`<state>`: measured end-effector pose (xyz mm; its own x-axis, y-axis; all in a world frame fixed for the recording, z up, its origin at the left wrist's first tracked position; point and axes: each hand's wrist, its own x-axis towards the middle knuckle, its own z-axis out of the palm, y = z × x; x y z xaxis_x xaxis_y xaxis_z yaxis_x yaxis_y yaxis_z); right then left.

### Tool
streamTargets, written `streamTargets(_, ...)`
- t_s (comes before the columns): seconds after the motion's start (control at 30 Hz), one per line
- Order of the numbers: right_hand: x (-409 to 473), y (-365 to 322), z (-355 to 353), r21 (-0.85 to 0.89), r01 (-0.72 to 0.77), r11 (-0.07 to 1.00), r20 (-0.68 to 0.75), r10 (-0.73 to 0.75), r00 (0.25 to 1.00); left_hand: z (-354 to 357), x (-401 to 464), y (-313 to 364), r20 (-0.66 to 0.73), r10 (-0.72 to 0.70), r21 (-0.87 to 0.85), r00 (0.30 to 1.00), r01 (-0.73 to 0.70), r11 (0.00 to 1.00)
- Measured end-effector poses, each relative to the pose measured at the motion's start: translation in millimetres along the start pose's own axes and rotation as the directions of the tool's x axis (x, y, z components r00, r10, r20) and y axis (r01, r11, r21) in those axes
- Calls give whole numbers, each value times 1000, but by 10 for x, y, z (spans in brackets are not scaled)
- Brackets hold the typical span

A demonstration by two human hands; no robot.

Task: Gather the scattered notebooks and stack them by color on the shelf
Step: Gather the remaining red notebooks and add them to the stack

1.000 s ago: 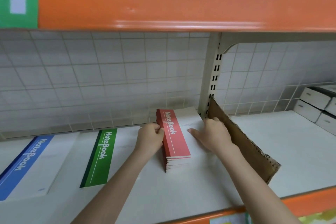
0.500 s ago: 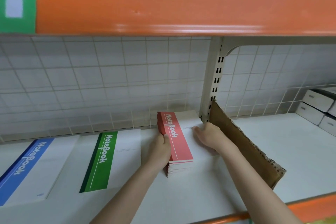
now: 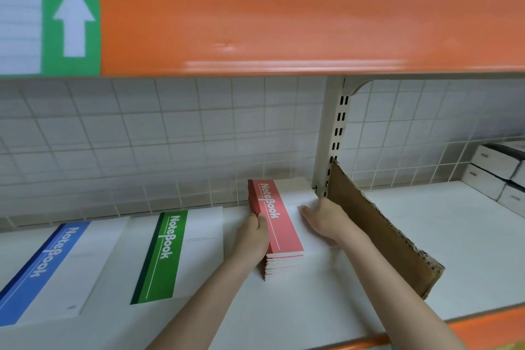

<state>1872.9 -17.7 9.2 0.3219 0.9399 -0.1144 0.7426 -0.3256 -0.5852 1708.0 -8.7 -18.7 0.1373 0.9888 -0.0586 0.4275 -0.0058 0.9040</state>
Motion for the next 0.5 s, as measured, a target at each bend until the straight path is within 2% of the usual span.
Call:
streamTargets(0.1,-46,-8,-19,-29,10,1000,-31,-11,999,-40,-35,36,42,-26,-73,999,29,997)
streamTargets(0.2,-164,-16,-66,-102,68,992,-42,-73,996,-130,-130,30,132,54,-219,990,-24,975)
streamTargets(0.33,-378,-10,-195,-10,94,996,184,-90,979,-247,-297,30,327,201,-331,923,-88,940)
streamTargets(0.43,-456,41,-274,-23,113,993,286,-102,953,-289,-370,36,427,216,-268,878,-106,958)
streamTargets(0.5,-477,57,-308,-80,130,988,317,-99,943,-281,-394,13,434,191,-192,880,-117,974)
